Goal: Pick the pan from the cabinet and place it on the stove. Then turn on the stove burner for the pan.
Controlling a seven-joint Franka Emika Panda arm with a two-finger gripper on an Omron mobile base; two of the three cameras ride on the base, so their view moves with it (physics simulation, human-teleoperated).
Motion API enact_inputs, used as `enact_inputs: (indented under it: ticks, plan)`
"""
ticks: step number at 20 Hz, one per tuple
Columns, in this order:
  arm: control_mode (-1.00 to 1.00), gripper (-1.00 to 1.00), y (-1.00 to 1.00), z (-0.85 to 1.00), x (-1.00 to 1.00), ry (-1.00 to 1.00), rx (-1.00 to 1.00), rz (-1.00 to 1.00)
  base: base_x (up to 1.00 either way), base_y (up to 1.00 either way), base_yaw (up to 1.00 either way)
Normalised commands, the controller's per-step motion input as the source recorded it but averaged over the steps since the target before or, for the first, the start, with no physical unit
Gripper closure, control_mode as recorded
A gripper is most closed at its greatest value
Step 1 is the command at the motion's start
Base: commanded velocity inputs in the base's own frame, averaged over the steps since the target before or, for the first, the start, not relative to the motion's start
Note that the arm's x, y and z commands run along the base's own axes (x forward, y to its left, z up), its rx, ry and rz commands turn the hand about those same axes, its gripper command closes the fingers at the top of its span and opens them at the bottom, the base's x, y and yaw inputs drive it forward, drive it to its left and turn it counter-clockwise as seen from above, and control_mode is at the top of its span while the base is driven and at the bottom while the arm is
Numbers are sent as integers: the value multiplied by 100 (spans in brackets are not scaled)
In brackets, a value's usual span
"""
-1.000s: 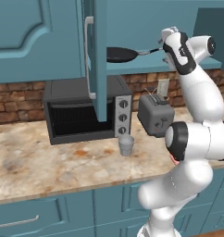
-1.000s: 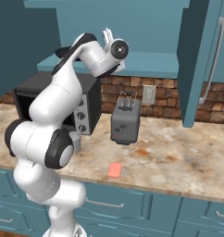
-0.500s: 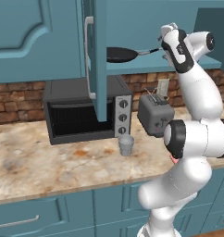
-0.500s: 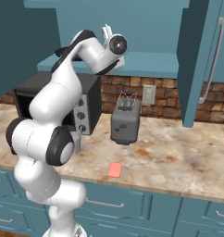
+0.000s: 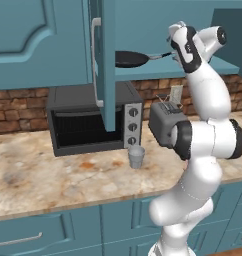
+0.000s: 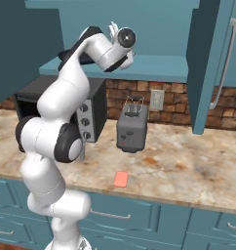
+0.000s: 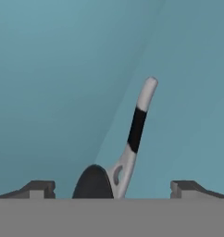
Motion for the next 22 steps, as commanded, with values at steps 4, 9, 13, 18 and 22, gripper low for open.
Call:
enact_inputs:
  ticks: [4, 9, 13, 18, 22]
  plan:
    - [-100, -100, -2, -14, 28, 0, 0, 1, 0, 0, 0]
    - [-100, -100, -6, -28, 10, -3, 0, 0, 0, 0, 0]
    - [-100, -100, -2, -28, 22, -2, 0, 0, 0, 0, 0]
    - [-100, -100, 0, -35, 41, 4, -3, 2, 0, 0, 0]
    - [-100, -100, 0, -39, 47, 11, -8, 3, 0, 0, 0]
